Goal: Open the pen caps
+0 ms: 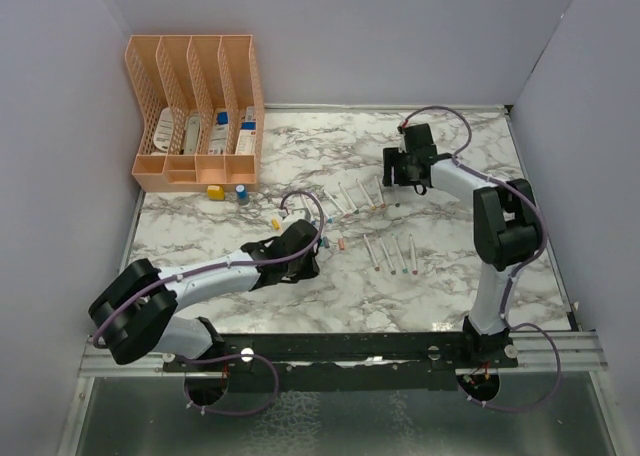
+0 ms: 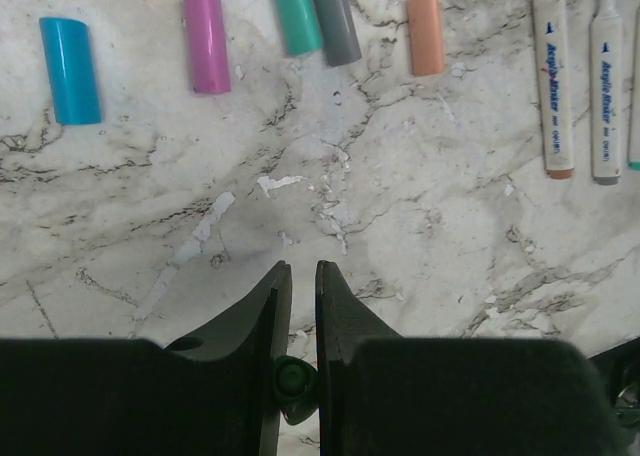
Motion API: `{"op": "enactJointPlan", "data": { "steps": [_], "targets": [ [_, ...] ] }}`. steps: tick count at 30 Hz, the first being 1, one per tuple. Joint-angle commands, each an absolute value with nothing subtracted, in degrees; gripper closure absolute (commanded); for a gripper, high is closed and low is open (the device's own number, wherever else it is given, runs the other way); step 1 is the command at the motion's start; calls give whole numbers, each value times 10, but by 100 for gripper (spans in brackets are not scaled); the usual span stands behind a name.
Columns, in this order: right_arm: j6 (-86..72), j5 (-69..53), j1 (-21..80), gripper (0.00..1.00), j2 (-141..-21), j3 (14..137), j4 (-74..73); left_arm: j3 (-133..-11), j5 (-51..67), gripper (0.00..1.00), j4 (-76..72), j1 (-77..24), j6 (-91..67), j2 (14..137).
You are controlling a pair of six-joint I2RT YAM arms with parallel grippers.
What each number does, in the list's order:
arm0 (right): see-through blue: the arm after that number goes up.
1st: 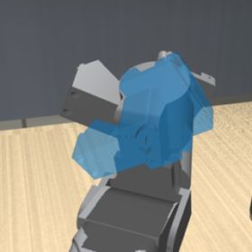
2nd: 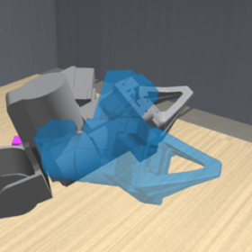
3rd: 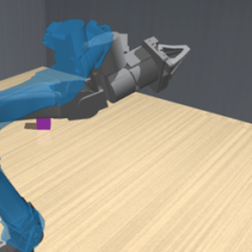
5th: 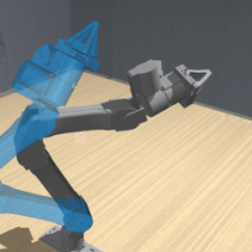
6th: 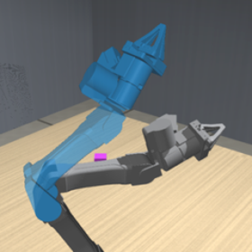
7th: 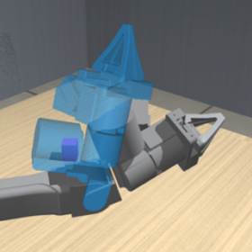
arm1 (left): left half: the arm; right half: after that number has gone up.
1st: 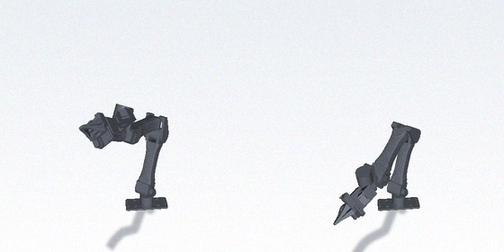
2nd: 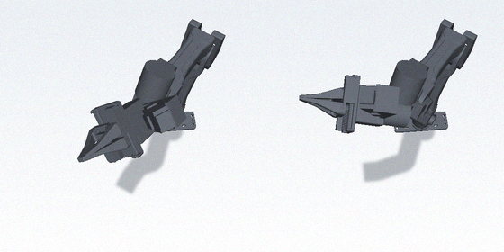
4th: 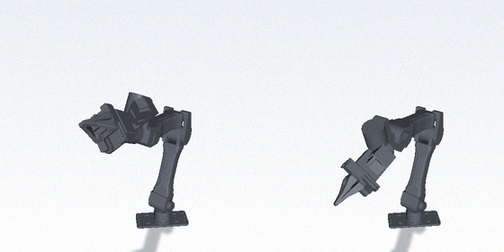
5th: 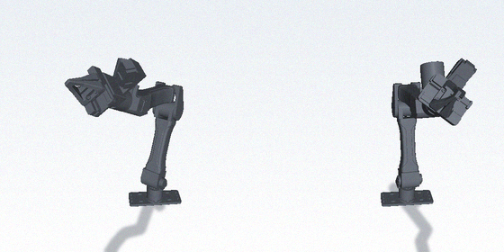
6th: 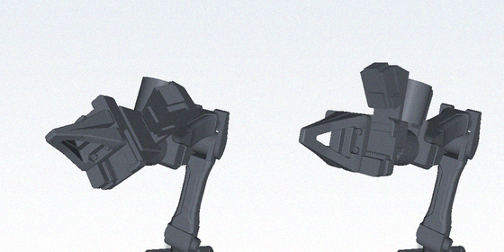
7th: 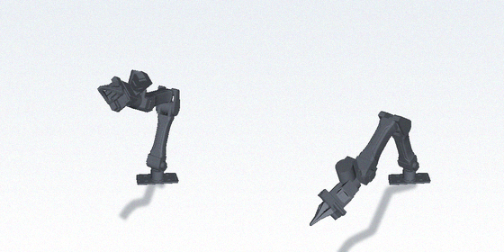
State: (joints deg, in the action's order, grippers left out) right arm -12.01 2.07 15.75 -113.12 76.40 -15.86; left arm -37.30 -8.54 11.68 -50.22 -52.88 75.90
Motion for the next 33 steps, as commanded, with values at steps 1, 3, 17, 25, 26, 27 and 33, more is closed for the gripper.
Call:
{"op": "enactJointPlan", "data": {
  "steps": [1, 3, 17, 25, 26, 27, 33],
  "targets": [
    [-127, 18, 154, 31, -1044, 762, -132, -365, -119, 100, 111, -514, -544, 776],
    [-126, 17, 154, 31, -1016, 757, -131, -367, -126, 100, 112, -514, -545, 773],
    [-111, -70, 154, 24, -815, 678, -119, -433, -177, 100, 199, -402, -462, 742],
    [-116, -113, 154, 18, -729, 614, -121, -459, -148, 100, 197, -278, -407, 774],
    [-118, -121, 154, 18, -721, 608, -122, -462, -149, 100, 195, -271, -403, 785],
    [-119, -131, 154, 18, -715, 603, -122, -466, -148, 100, 194, -265, -398, 798],
    [-125, -155, 154, 18, -685, 583, -127, -482, -154, 100, 189, -247, -381, 846]
  ]
}}
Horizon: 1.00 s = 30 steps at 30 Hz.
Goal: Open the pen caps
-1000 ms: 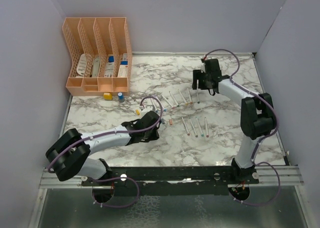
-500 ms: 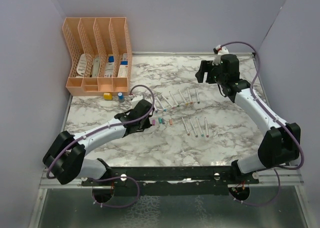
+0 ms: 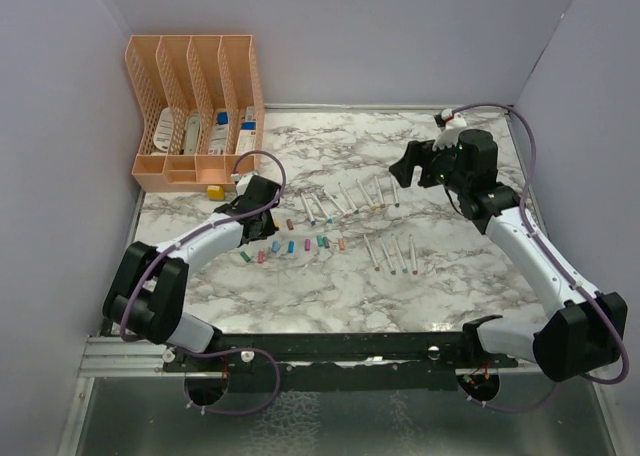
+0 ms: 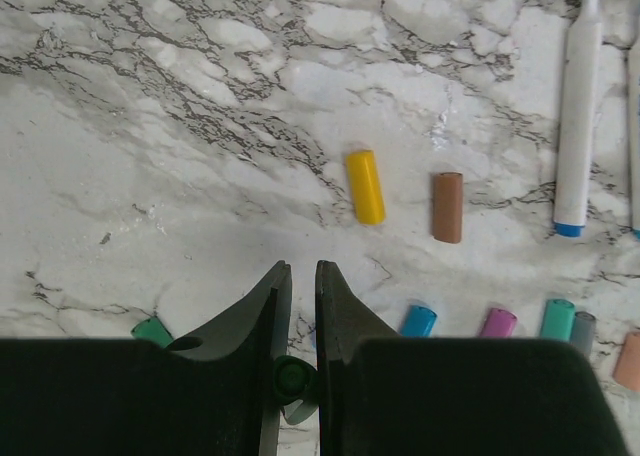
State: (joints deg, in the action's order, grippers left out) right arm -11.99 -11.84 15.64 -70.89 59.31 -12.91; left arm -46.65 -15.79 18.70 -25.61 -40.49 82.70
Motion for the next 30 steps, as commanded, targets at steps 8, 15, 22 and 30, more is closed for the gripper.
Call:
{"op": "enactJointPlan", "data": {
  "steps": [8, 15, 22, 30],
  "targets": [
    [-123, -156, 154, 18, -673, 573, -137, -485, -142, 93, 186, -227, -368, 875],
    [-124, -156, 154, 18, -669, 572, -143, -474, -129, 70, 188, -218, -364, 879],
    [-125, -156, 153, 18, -665, 573, -149, -463, -129, 47, 196, -213, -365, 864],
    [-129, -130, 153, 17, -654, 589, -171, -508, -143, 33, 244, -210, -364, 792]
  ]
}}
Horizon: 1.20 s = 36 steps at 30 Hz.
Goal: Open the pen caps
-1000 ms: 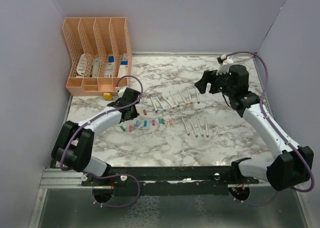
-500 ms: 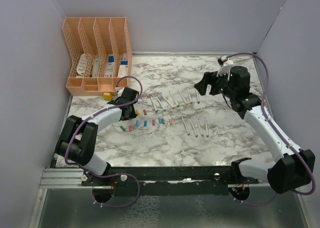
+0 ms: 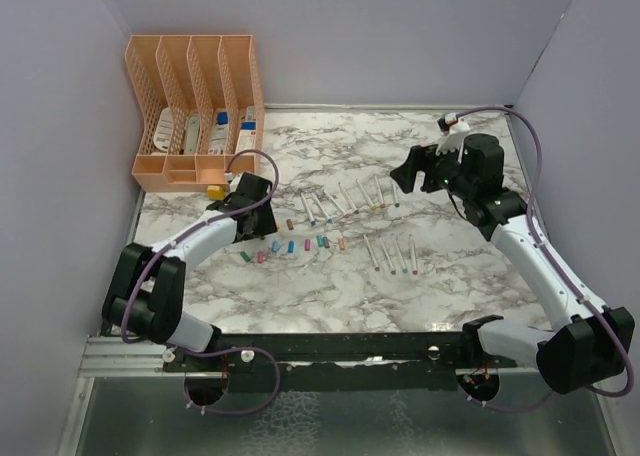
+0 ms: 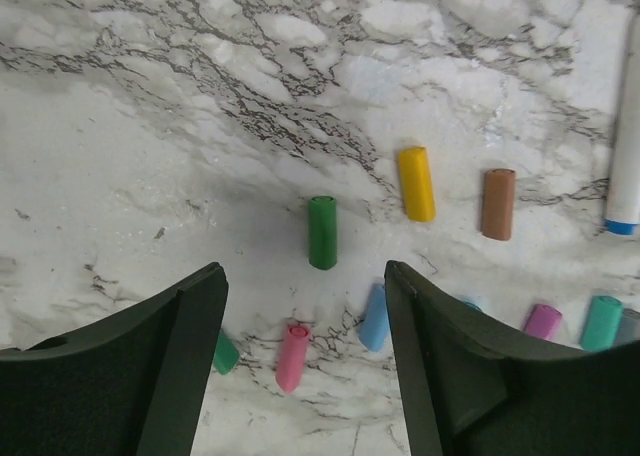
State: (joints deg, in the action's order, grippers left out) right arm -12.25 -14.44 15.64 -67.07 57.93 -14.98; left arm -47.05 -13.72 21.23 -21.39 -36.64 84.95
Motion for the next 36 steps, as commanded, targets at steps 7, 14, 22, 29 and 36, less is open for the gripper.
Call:
{"op": "enactJointPlan", "data": {
  "steps": [7, 14, 22, 29, 36],
  "targets": [
    [-149, -63, 154, 1, -661, 618, -216, -573, -152, 1, 291, -211, -351, 716],
    [-200, -18, 153, 1, -641, 612, -229, -568, -142, 1, 296, -210, -357, 656],
    [-221, -8, 154, 1, -631, 614, -245, -568, -144, 1, 296, -210, -355, 607],
    [-225, 2, 154, 1, -628, 626, -264, -581, -135, 1, 299, -210, -362, 610],
    [-239, 47, 154, 1, -606, 626, -278, -585, -119, 1, 300, -210, -371, 613]
  ]
}}
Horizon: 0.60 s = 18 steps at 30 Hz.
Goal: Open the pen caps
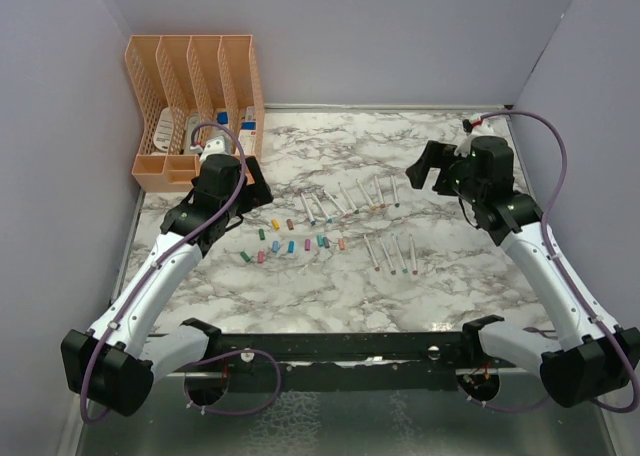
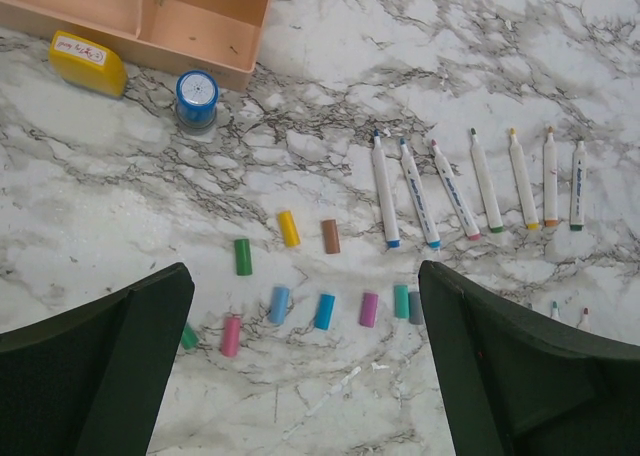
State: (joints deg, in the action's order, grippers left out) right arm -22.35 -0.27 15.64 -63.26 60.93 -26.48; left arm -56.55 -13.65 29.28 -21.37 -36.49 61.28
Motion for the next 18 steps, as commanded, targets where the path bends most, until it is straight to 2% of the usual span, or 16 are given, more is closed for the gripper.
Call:
{"op": "enactJointPlan", "data": {
  "steps": [1, 18],
  "targets": [
    [-242, 56, 154, 1, -602, 624, -278, -586, -119, 1, 304, -211, -371, 613],
    [-250, 66, 154, 1, -573, 604, -271, -610, -133, 1, 333, -211, -377, 607]
  ]
}}
